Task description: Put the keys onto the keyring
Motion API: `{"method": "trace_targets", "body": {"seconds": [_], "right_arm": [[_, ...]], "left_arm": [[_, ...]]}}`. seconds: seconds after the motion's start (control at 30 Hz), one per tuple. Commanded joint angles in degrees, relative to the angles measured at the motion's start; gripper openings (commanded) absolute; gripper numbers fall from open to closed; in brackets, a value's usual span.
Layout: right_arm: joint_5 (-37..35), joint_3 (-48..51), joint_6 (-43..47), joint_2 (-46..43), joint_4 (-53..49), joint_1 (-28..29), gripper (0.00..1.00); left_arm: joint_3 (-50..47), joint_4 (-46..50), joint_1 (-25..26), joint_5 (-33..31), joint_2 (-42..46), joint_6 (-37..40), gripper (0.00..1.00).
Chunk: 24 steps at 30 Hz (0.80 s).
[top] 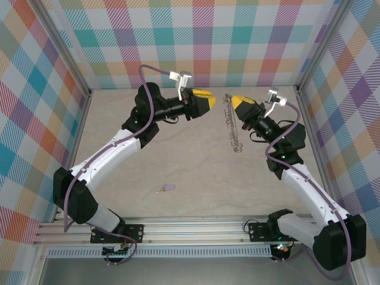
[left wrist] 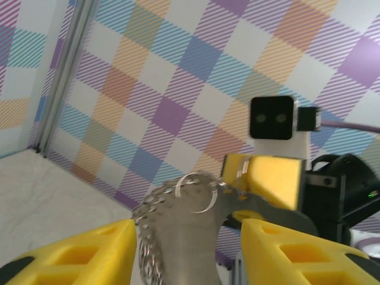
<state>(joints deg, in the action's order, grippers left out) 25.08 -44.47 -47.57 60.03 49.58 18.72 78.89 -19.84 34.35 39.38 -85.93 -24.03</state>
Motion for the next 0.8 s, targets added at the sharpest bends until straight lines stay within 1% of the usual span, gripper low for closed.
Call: {"method": "trace_targets", "body": {"seconds": [0.0, 0.17, 0.77], "right_arm": [[0.3, -1.9, -3.7, 1.3, 8.5, 0.3, 0.00], [1.4, -1.8, -5.5, 3.1, 10.9, 1.0, 0.00], [2.1, -1.5, -5.4, 4.4, 10.7, 4.2, 0.00]], "left_arm": [[-1.5, -8.2, -0.3, 2.7, 1.9, -3.0, 0.42], [-1.9, -12.4, -0.2, 5.3, 0.9, -6.1, 0.33], [-1.2, -13.0, 0.3, 5.4, -2.4, -6.6, 0.34]]}}
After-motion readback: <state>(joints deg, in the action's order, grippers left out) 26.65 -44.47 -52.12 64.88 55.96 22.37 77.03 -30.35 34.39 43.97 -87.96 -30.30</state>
